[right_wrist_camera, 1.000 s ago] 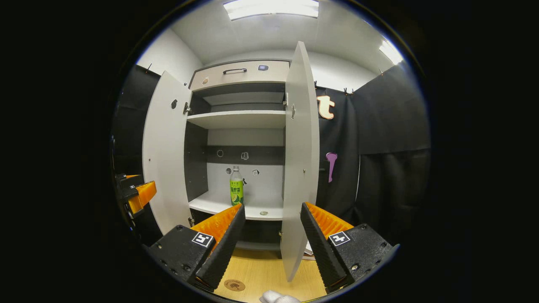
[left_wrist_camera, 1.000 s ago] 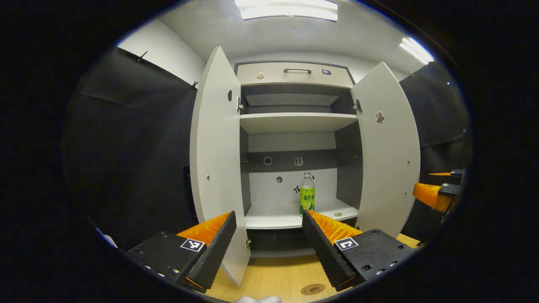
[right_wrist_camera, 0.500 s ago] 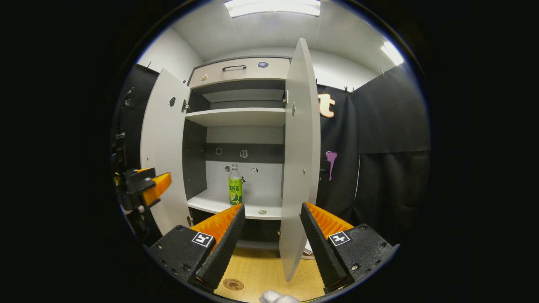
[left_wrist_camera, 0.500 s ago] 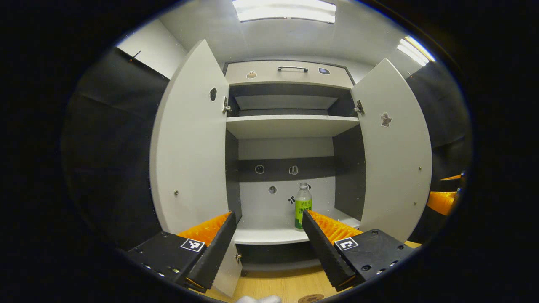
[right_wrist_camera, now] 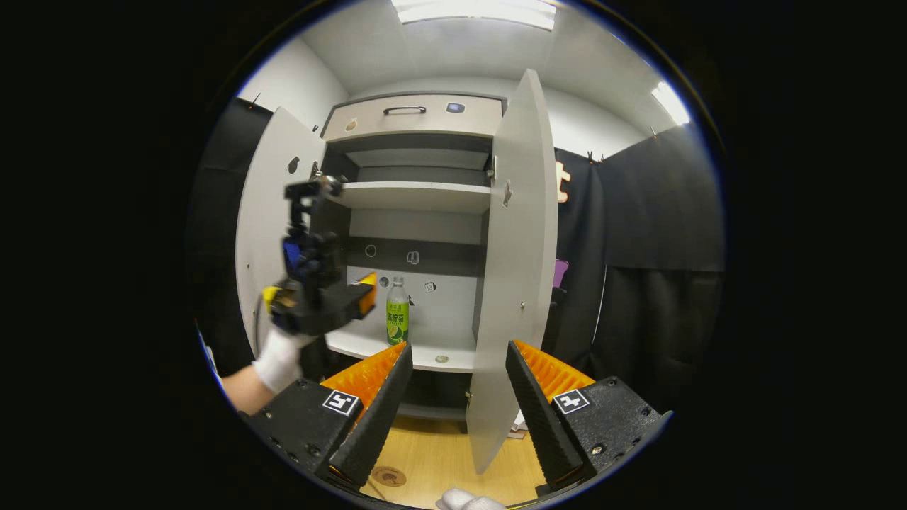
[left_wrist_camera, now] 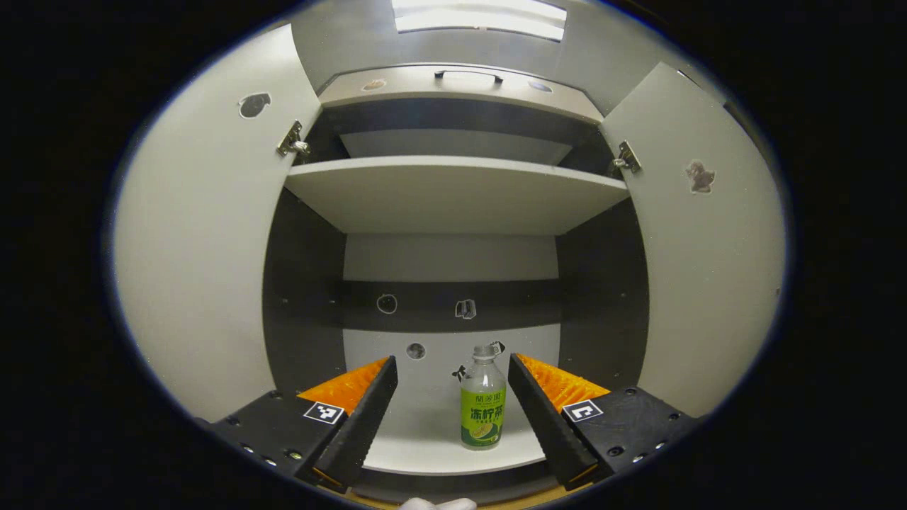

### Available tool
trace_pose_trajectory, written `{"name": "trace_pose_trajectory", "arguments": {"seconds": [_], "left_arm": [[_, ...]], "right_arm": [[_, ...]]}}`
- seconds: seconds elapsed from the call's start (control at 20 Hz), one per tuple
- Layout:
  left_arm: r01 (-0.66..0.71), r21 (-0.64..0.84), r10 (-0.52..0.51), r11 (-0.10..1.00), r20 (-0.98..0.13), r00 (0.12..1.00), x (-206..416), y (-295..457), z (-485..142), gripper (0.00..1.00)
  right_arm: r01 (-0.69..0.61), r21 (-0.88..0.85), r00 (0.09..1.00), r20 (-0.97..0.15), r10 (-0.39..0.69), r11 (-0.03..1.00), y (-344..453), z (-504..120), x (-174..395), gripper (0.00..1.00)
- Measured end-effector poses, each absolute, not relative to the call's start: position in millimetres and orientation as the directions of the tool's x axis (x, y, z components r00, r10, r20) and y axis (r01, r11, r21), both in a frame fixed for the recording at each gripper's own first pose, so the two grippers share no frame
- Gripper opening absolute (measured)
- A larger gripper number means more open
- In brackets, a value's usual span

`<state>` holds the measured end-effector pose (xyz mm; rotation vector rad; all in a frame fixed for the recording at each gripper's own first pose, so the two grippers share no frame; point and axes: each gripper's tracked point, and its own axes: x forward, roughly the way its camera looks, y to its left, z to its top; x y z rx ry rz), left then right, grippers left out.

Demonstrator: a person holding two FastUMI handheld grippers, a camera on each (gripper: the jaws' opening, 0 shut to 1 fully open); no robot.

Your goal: Grasp the bottle in the cabinet with the left hand and place it on the coaster, then close the right door with the right hand and the left door with the left hand.

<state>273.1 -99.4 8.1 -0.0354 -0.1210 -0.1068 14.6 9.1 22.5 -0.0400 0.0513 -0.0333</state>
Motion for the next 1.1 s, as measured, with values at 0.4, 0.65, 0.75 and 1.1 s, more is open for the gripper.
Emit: {"name": "trace_pose_trajectory", "arguments": {"seconds": [0.4,0.65,0.75,1.1], "left_arm": [[0.123,-0.025,-0.121,0.992,0.052,0.991,346.7,-140.1,-50.7,0.96],[0.096,0.014,-0.096,0.995,0.025,0.995,371.0,-141.9,-62.2,0.96],[0.080,0.005,-0.080,0.997,-0.010,0.997,380.2,-137.9,-71.1,0.96],[0.156,-0.022,-0.155,0.987,0.041,0.987,327.5,-140.6,-53.4,0.72]], "right_arm": [[0.092,-0.076,0.989,-0.108,-0.100,0.993,-4.4,3.9,22.9,0.82],[0.090,-0.056,0.987,-0.130,-0.097,0.994,-4.2,-3.7,22.6,0.82],[0.087,-0.053,0.988,-0.127,-0.093,0.995,-3.7,-4.4,22.0,0.82],[0.081,-0.046,0.987,-0.134,-0.086,0.996,-10.7,-8.7,12.8,0.82]]}}
